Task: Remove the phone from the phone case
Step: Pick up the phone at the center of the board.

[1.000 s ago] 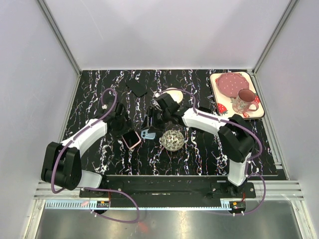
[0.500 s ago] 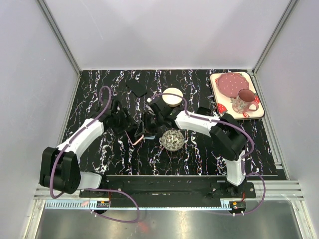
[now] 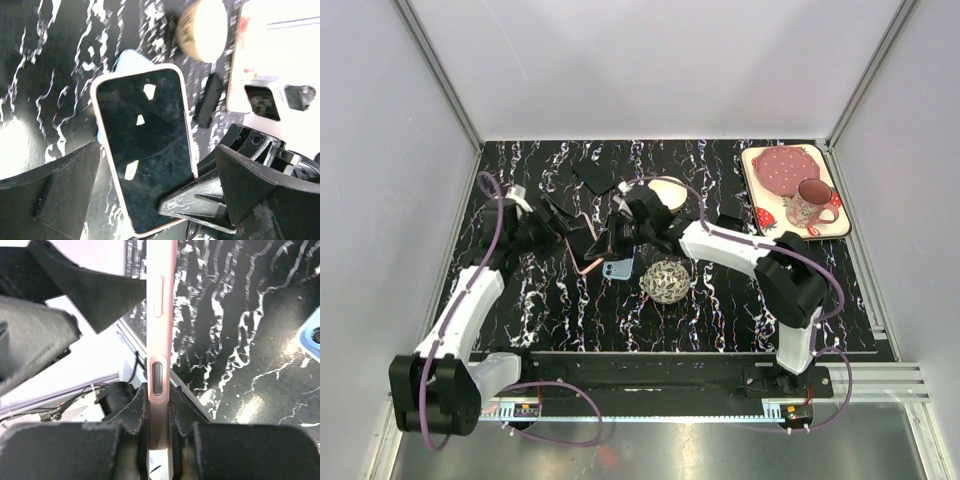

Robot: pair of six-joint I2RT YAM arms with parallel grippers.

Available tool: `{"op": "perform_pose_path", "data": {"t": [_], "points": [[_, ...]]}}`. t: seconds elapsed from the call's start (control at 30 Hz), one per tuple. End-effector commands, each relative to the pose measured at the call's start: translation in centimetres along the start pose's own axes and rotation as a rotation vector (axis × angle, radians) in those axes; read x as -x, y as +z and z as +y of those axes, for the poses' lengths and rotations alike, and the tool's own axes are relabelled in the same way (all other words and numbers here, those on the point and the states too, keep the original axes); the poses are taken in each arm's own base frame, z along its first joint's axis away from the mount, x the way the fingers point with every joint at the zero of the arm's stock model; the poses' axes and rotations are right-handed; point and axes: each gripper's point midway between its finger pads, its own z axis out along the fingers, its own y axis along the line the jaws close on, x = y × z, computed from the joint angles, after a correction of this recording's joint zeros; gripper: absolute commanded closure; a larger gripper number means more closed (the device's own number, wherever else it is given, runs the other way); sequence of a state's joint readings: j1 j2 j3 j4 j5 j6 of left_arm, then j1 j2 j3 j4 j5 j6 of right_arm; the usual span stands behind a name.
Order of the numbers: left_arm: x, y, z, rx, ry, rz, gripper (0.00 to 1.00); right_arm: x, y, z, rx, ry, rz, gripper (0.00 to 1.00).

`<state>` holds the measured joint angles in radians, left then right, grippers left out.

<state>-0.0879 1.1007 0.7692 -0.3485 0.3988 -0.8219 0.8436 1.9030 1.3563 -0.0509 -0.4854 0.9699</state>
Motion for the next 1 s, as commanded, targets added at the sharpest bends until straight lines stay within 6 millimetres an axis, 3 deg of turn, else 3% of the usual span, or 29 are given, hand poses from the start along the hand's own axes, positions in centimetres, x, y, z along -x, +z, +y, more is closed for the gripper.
{"op": "perform_pose_path", "data": {"t": [0.0, 0.03, 0.07, 0.1, 0.27, 0.57, 0.77, 0.9, 0.97], "points": [[1.9, -3.0, -5.2, -0.325, 0.081, -0.067, 0.01, 4.2, -6.3, 9.7, 0.262, -0.137, -0.168, 1.0], [3.3, -3.9, -6.3, -0.407, 0.1, -0.113, 0.01, 4.3, -6.9, 10.1, 0.29, -0.109, -0.166, 1.0], [3.0, -4.1, -6.7, -0.448, 0.101, -0.093, 0.01, 4.6, -7.6, 10.3, 0.329, -0.098, -0.159, 1.0], [2.1, -3.9, -6.7, -0.486, 0.069, -0.026, 0.01, 5.1, -8.7, 12.0, 0.419, -0.126, -0.186, 1.0], [2.0, -4.7, -8.4, -0.64, 0.069, -0.025, 0.03, 5.0, -10.2, 13.3, 0.596, -0.049, -0.121, 1.0], [2.5, -5.1, -9.4, -0.781, -0.007, -0.045, 0.1, 4.2, -9.7, 13.0, 0.657, -0.041, -0.064, 1.0], [3.9, -5.4, -10.7, -0.82, -0.022, -0.069, 0.14, 3.8, -9.1, 11.9, 0.634, -0.024, -0.046, 1.0], [4.7, -5.9, -11.4, -0.826, -0.005, -0.109, 0.21, 2.9, -8.8, 11.4, 0.632, -0.022, -0.023, 1.0], [5.0, -6.1, -11.7, -0.821, 0.006, -0.119, 0.3, 2.5, -8.4, 11.1, 0.625, -0.018, -0.018, 1.0]]}}
